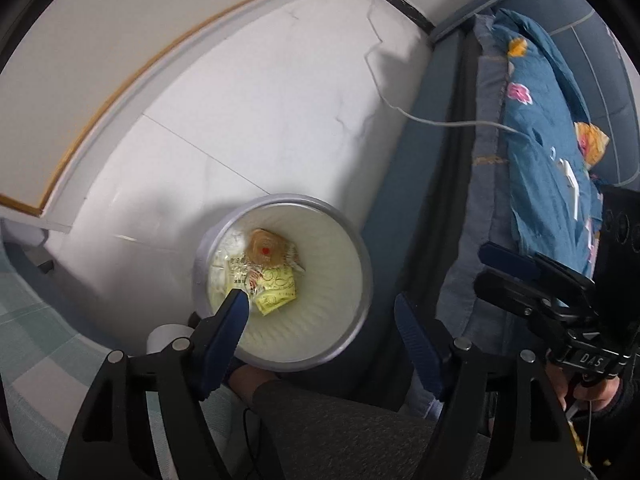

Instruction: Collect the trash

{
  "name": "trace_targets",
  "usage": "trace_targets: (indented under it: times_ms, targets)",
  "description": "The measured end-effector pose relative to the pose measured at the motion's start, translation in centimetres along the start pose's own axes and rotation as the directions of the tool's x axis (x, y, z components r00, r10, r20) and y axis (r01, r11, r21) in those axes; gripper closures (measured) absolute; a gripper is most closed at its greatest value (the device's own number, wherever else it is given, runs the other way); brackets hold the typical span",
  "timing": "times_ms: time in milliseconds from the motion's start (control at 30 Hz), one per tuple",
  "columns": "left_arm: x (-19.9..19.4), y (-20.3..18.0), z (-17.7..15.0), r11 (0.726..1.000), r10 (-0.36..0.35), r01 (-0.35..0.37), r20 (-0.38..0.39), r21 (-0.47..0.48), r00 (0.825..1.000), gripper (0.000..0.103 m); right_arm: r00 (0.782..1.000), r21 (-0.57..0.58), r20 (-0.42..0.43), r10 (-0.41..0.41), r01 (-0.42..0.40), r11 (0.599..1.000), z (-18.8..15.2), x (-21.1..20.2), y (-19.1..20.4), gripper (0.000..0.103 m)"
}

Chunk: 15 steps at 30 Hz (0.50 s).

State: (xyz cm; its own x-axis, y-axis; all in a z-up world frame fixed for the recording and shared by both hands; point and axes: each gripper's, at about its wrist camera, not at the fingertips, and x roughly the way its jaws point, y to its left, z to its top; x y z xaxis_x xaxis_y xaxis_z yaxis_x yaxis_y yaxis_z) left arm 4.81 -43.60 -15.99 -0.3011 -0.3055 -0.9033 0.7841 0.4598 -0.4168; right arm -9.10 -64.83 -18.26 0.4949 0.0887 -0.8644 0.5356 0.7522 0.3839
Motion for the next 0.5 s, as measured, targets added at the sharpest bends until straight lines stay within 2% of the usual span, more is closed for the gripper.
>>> trace_targets:
  times_ms: [133, 367, 500]
  targets:
    - [-1.9, -0.2, -0.4, 0.997, 0.072, -0.07, 0.074, -0.024, 0.995, 0.031, 1.0, 0.022, 0.011, 0.02, -0.02, 1.0, -0.3, -0.5, -0.1, 0.042]
    - [-5.2, -1.5, -1.0, 0.982, 0.184, -0.186, 0.18, -0.006, 0.966, 0.031, 0.998, 0.04, 0.027, 0.051, -0.053, 0.998, -0.3, -1.6, 0.9, 0.033]
    - [-6.0, -2.2, -1.4, 0.979, 0.201, -0.206, 0.207, 0.0, 0.957, 0.031, 0.997, 0.037, 0.043, 0.063, -0.065, 0.997, -0.4, -2.5, 1.5, 0.026]
